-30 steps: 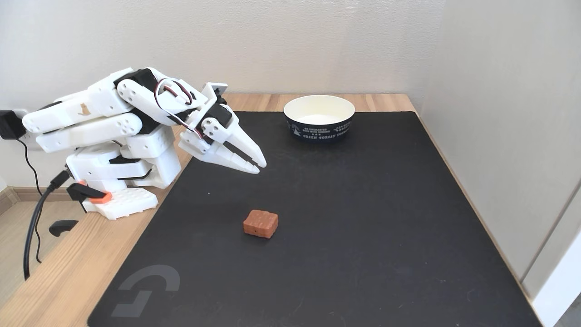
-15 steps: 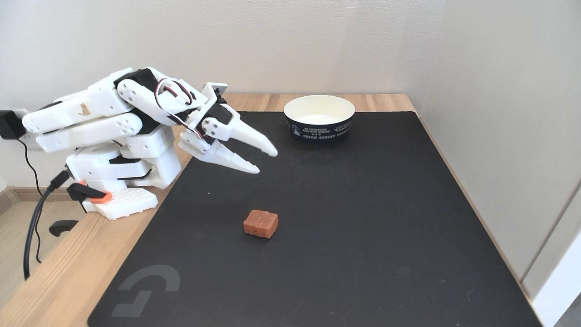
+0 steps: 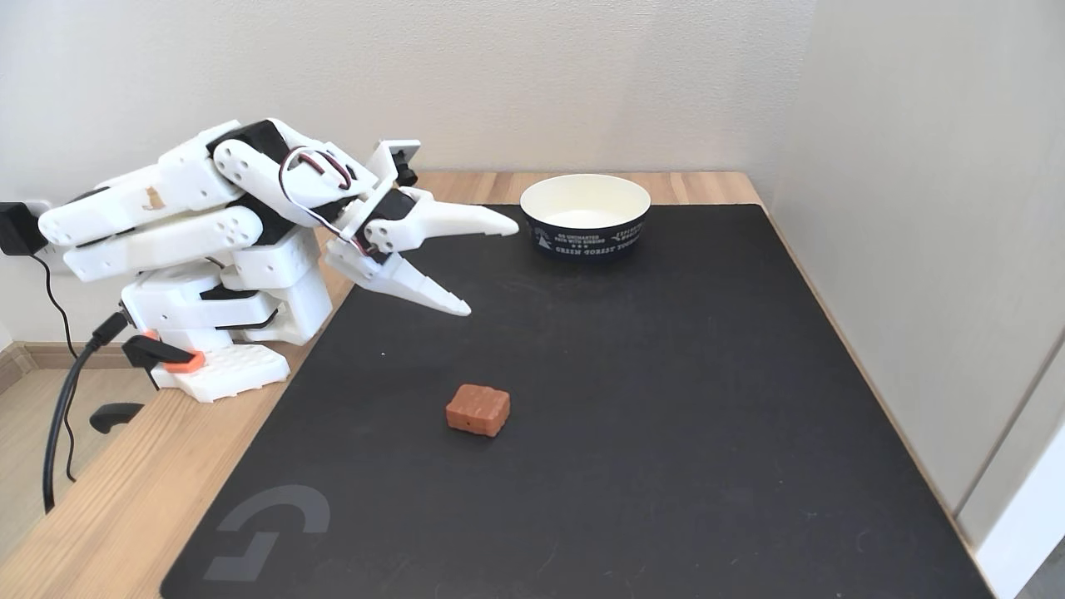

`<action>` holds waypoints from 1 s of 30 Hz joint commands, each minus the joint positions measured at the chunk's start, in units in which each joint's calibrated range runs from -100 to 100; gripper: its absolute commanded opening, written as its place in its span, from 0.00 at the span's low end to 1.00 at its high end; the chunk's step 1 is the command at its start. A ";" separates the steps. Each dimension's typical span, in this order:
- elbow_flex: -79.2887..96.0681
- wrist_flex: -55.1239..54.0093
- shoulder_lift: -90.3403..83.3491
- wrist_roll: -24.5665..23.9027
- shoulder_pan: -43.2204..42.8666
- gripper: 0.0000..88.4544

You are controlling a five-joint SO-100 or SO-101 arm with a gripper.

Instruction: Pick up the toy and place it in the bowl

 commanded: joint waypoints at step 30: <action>-83.91 22.32 96.63 -25.80 6.45 0.53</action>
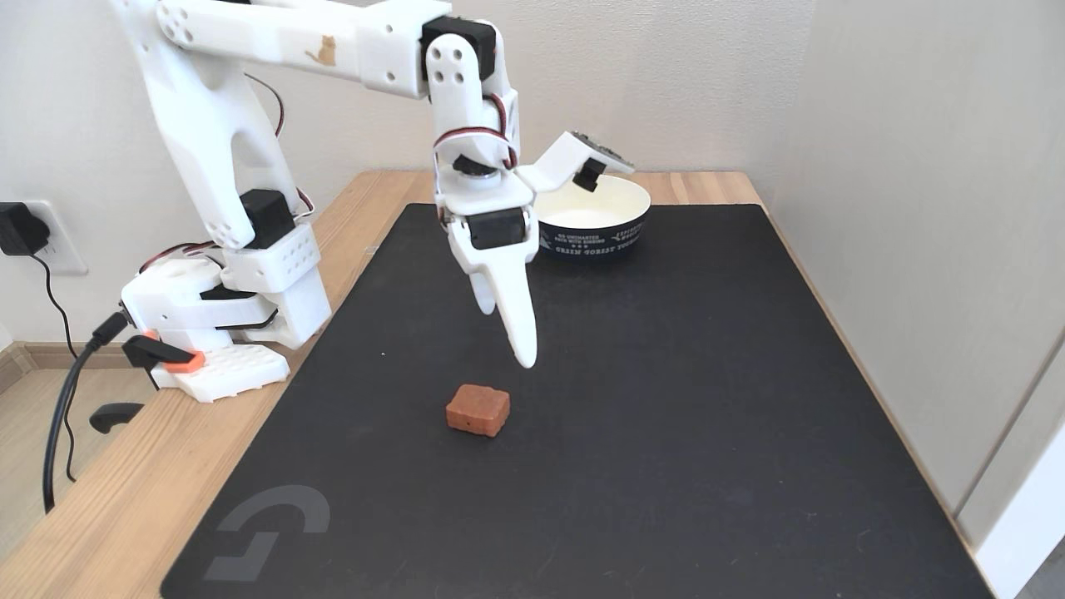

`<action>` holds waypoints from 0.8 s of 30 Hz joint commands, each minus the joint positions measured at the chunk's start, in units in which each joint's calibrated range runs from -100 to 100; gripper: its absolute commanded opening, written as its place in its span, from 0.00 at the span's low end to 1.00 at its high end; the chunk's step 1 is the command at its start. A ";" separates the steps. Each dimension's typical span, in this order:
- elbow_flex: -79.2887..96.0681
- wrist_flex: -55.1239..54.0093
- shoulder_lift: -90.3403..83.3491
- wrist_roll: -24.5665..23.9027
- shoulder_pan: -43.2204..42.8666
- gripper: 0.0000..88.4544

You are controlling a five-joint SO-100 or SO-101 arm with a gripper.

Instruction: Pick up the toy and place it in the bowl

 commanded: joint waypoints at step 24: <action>50.27 -24.95 -60.32 18.10 -11.25 0.41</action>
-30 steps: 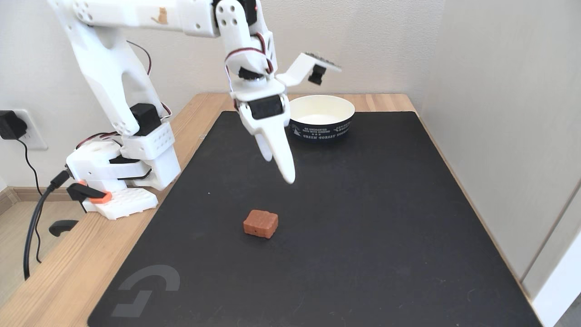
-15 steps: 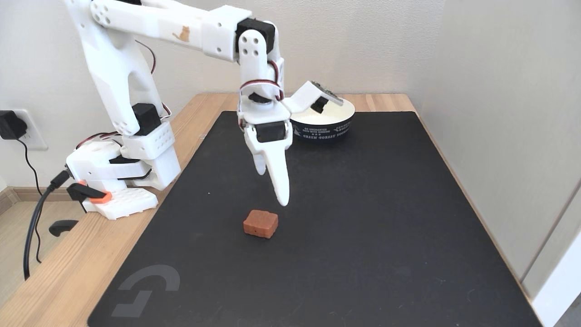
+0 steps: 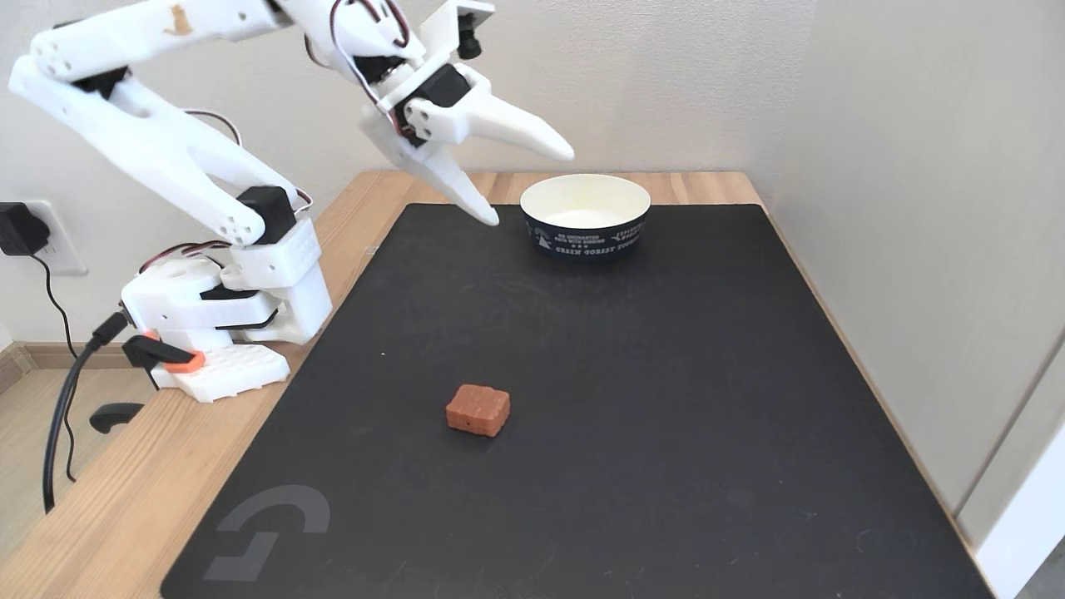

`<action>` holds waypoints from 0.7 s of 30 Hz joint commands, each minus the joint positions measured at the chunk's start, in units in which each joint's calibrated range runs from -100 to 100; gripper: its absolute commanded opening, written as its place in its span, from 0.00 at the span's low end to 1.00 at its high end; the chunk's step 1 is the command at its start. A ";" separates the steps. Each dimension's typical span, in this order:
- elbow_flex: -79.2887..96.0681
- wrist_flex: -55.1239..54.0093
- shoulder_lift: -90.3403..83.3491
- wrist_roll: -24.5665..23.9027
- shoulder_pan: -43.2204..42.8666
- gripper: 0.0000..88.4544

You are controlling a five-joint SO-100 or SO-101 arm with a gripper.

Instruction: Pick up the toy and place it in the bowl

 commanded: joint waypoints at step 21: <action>61.24 -13.39 -55.95 7.74 -4.27 0.03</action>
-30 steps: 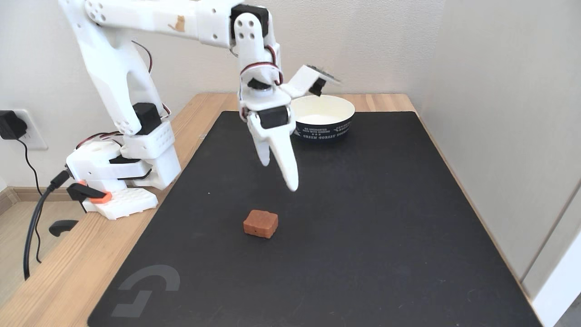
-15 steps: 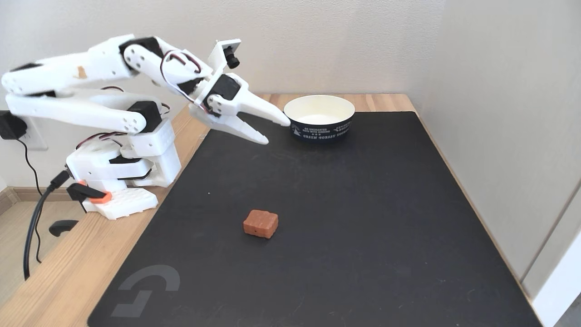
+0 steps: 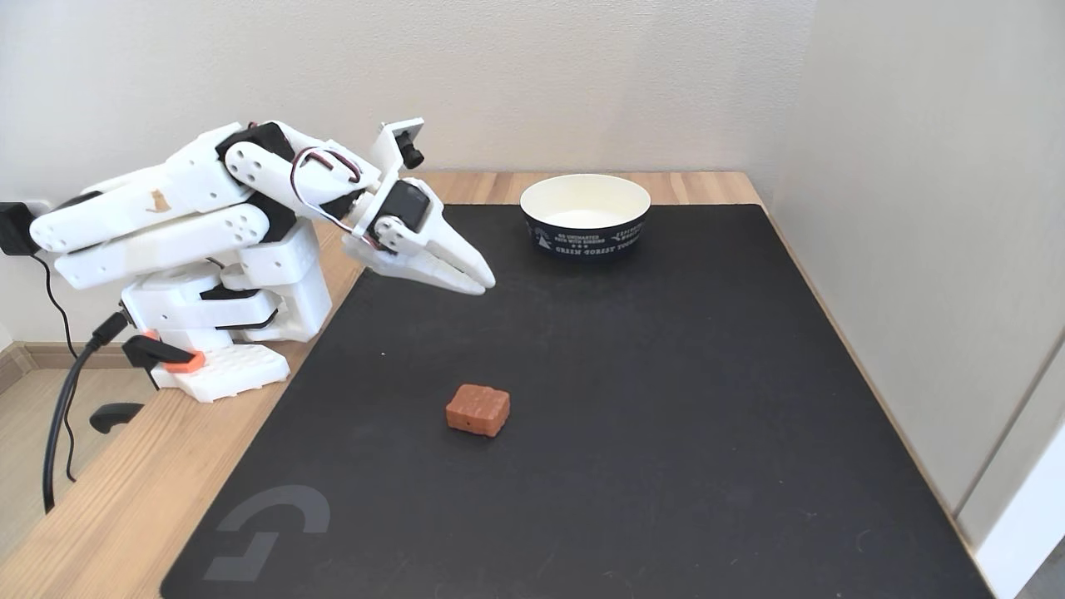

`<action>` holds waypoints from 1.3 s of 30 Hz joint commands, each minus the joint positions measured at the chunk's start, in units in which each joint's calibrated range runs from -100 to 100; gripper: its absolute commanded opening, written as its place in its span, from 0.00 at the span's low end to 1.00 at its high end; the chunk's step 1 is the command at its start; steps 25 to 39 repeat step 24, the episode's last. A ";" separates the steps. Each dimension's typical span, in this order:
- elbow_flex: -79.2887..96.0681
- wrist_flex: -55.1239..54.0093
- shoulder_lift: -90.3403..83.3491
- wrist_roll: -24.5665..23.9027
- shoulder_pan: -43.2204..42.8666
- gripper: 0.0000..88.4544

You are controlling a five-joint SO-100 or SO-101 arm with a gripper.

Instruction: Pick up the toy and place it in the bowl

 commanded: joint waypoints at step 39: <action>0.78 -0.05 -0.92 7.10 0.39 0.04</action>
